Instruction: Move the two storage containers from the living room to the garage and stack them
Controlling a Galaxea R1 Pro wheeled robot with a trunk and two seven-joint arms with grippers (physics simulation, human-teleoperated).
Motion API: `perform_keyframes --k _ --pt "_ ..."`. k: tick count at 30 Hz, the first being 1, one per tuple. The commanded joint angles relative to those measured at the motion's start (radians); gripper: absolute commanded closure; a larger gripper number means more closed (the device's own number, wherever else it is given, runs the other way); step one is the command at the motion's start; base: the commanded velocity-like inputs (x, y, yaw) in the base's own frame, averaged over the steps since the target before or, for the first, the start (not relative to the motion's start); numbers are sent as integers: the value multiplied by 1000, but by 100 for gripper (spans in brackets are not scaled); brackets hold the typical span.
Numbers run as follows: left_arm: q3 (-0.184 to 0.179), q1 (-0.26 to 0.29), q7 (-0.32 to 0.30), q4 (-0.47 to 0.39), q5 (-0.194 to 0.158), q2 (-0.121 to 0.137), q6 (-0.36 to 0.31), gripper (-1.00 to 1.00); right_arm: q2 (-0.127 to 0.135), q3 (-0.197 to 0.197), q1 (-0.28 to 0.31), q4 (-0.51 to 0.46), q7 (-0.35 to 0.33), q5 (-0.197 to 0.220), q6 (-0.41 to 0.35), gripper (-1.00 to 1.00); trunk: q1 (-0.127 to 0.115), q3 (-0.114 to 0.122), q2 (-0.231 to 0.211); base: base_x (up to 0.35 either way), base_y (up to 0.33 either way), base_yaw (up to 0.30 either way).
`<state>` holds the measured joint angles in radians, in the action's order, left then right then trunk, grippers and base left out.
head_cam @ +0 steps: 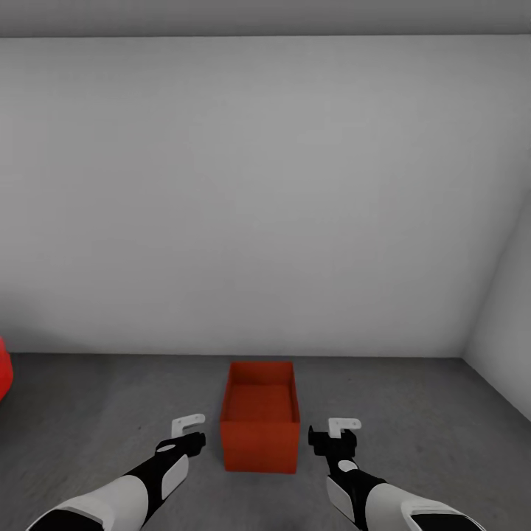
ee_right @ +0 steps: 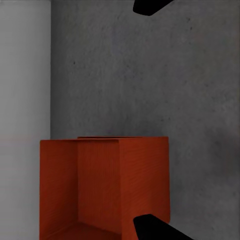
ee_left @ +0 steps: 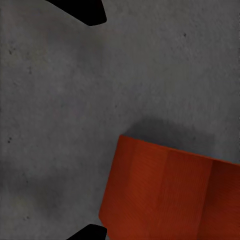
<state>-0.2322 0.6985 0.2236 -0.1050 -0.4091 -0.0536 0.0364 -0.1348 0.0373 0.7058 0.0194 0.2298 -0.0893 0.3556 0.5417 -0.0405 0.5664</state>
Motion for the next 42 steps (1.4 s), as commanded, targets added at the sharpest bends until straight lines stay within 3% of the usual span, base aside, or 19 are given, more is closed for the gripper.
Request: perform_keyframes --k 1,21,37,39,42 --pt "-9 1 4 1 -10 0 3 -100 0 4 1 2 8 -9 2 -100 0 -2 2 0 0 0" --pt "-9 1 3 1 -10 0 3 -100 -2 4 1 2 16 -11 -1 -100 0 -1 2 0 0 0" --pt "-9 1 2 3 -11 3 3 -100 0 4 1 2 10 -11 1 -100 0 21 2 0 0 0" --pt "-8 1 2 10 -11 5 3 -100 3 4 1 5 9 -11 -2 -100 0 25 2 0 0 0" --pt "-8 1 1 38 -14 21 -3 -100 30 3 5 11 8 -14 -8 -100 0 29 2 0 0 0"
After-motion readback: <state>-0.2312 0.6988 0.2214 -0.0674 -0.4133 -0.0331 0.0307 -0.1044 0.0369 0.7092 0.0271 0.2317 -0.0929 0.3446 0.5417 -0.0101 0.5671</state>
